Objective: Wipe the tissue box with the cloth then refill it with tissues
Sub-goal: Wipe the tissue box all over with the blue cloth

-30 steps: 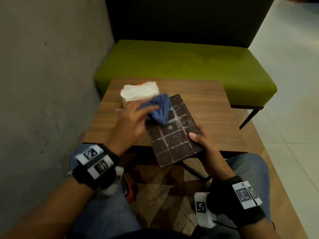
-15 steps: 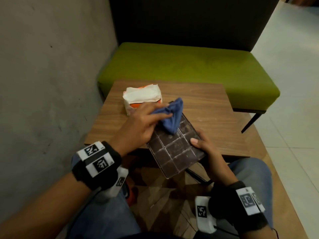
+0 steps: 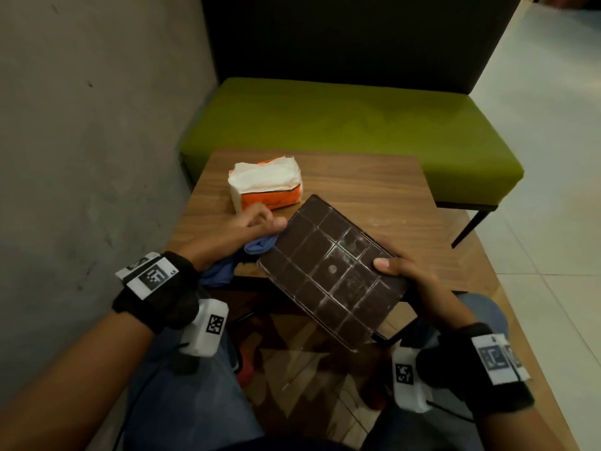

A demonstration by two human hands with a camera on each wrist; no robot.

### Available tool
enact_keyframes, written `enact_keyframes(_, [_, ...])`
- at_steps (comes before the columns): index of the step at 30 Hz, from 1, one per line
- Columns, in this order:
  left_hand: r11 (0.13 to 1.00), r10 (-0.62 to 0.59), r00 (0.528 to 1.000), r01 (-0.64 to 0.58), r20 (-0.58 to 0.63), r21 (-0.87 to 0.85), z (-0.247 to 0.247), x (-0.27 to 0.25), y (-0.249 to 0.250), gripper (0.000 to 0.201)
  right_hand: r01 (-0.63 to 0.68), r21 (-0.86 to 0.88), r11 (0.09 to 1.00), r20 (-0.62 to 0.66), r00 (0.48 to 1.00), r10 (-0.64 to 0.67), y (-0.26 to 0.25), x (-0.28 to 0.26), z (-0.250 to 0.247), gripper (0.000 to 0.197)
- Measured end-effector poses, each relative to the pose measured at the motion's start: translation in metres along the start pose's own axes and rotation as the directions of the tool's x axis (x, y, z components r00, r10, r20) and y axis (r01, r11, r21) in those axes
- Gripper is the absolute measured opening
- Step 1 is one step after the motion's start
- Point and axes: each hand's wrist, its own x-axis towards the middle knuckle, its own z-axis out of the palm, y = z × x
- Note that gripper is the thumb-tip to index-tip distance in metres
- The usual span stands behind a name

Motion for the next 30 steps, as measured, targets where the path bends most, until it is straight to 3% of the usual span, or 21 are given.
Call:
enact_keyframes(2, [0.991,-0.005,0.996,-0.007,0.088,0.135,0.000,-0.004,-0.010,0.080,-0.044,-0.042,0.998,0.062,0.997,0.046,-0.014,-0.001,-0.005,0.050])
enact_keyframes(5, [0.993,0.065,0.993,-0.074,0.097,0.092,0.005,-0.015,-0.009,0.070,-0.057,-0.071,0.996,0.128,0.990,0.065,-0.027,0.002,-0.011,0.059])
enact_keyframes(8, [0.996,0.073,0.981,-0.082,0.182,0.040,0.016,-0.019,-0.018,0.092,-0.042,-0.064,0.997,0.067,0.997,0.046,-0.035,0.004,-0.012,0.054])
enact_keyframes(10, [0.997,0.057,0.967,-0.043,0.250,-0.060,0.026,-0.020,-0.022,0.089,-0.015,-0.088,0.996,0.011,1.000,0.016,-0.035,0.006,-0.014,0.055])
enact_keyframes(13, [0.955,-0.009,0.982,0.065,0.190,-0.290,0.035,-0.017,-0.029,0.086,-0.010,-0.176,0.984,-0.115,0.993,-0.010,-0.029,0.010,-0.016,0.072])
enact_keyframes(17, [0.880,-0.123,0.992,0.099,-0.023,-0.464,0.043,-0.016,-0.035,0.074,-0.018,0.052,0.999,-0.253,0.967,0.031,-0.007,0.008,-0.007,0.131])
enact_keyframes(19, [0.843,-0.189,0.969,0.076,-0.160,-0.532,0.049,-0.017,-0.033,0.053,-0.032,0.086,0.996,-0.291,0.955,0.056,0.009,0.008,0.005,0.142])
enact_keyframes(21, [0.783,-0.260,0.951,0.107,-0.167,-0.613,0.059,-0.015,-0.030,0.018,-0.039,0.169,0.985,-0.300,0.950,0.089,0.023,0.013,0.019,0.139])
enact_keyframes(24, [0.720,-0.310,0.950,0.216,-0.026,-0.659,0.067,-0.015,-0.025,0.018,0.034,0.324,0.945,-0.317,0.946,0.075,0.031,0.025,0.039,0.096])
enact_keyframes(26, [0.696,-0.347,0.937,0.236,-0.031,-0.678,0.068,-0.017,-0.021,0.017,0.091,0.345,0.934,-0.403,0.913,0.060,0.030,0.029,0.044,0.073])
enact_keyframes(27, [0.712,-0.324,0.946,0.232,-0.018,-0.663,0.067,-0.018,-0.021,0.023,0.108,0.317,0.942,-0.446,0.894,0.047,0.030,0.030,0.045,0.074])
enact_keyframes(28, [0.731,-0.297,0.955,0.229,0.003,-0.643,0.063,-0.022,-0.022,0.050,0.123,0.282,0.952,-0.482,0.876,0.030,0.029,0.029,0.044,0.078])
enact_keyframes(30, [0.658,-0.288,0.958,0.208,0.013,-0.723,0.051,-0.028,-0.030,0.096,0.142,0.227,0.963,-0.541,0.841,0.004,0.029,0.027,0.041,0.089])
